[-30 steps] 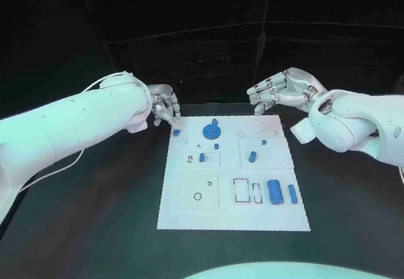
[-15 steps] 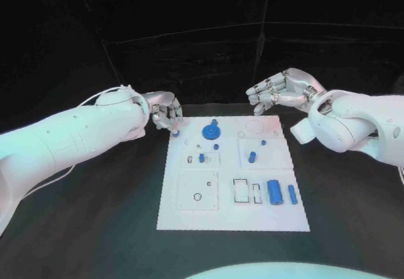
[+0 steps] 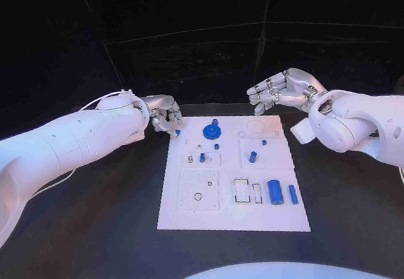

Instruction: Assemble the parts on the task board

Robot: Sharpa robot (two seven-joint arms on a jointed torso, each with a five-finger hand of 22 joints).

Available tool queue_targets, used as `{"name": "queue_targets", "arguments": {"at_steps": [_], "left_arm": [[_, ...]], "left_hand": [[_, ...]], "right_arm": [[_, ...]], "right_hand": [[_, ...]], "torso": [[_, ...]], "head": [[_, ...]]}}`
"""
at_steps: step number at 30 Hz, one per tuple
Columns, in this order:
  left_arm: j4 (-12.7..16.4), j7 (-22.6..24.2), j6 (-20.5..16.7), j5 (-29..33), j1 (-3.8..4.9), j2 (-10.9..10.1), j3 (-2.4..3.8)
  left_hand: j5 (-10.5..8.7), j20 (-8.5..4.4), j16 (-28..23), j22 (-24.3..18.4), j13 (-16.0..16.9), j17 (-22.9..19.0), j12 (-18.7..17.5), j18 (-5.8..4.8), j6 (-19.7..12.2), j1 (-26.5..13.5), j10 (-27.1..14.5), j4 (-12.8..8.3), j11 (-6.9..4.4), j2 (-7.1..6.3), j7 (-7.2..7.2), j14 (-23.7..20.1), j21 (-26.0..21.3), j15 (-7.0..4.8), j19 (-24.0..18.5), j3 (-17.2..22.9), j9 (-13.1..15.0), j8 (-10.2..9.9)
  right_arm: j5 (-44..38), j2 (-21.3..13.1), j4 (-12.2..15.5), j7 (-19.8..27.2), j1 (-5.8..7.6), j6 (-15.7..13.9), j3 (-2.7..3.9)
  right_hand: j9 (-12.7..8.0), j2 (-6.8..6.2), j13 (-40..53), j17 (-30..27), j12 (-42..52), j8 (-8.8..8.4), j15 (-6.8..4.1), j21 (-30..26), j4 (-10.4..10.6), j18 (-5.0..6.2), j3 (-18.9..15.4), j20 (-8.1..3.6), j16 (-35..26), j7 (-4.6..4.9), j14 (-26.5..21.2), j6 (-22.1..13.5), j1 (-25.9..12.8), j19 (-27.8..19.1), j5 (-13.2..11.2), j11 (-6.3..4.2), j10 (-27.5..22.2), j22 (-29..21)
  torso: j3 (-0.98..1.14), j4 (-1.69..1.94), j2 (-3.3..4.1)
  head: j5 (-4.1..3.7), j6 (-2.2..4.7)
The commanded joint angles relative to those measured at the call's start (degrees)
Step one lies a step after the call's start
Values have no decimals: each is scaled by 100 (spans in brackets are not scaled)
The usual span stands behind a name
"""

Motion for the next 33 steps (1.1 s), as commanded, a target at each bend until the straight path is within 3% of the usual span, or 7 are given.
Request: {"name": "queue_targets", "arguments": {"at_steps": [1,15,33], "left_arm": [[-65,88,18,-92,-21,15,3],[-267,117,-26,-107,-142,118,6],[-443,99,-84,-127,-187,207,8]], "left_hand": [[0,3,45,53,0,49,43,-7,26,-44,45,-11,7,11,10,59,48,10,53,-54,-45,-59],[2,-10,132,238,34,167,169,-35,162,7,90,-45,-17,132,-6,118,191,-9,164,-123,-167,-192],[1,-39,157,344,-8,185,171,-50,435,25,116,-31,-52,392,-40,131,269,-40,228,-37,-274,-279]], "right_arm": [[-9,8,5,53,11,16,4],[-9,19,10,54,10,14,4],[-9,17,22,55,10,10,4]], "right_hand": [[-3,10,-10,-9,-21,-35,13,-25,33,70,6,1,-26,7,32,-20,-48,25,32,23,6,-6],[-3,11,-12,-11,-21,-35,12,-30,31,71,12,0,-29,8,31,-21,-42,29,36,23,5,-10],[-2,21,-15,-13,-20,-34,13,-38,34,70,22,0,-31,10,32,-21,-38,35,41,25,4,-16]], "torso": [[2,-6,1],[-1,-5,4],[2,1,-3]], "head": [[-2,2],[-13,19],[-36,-11]]}}
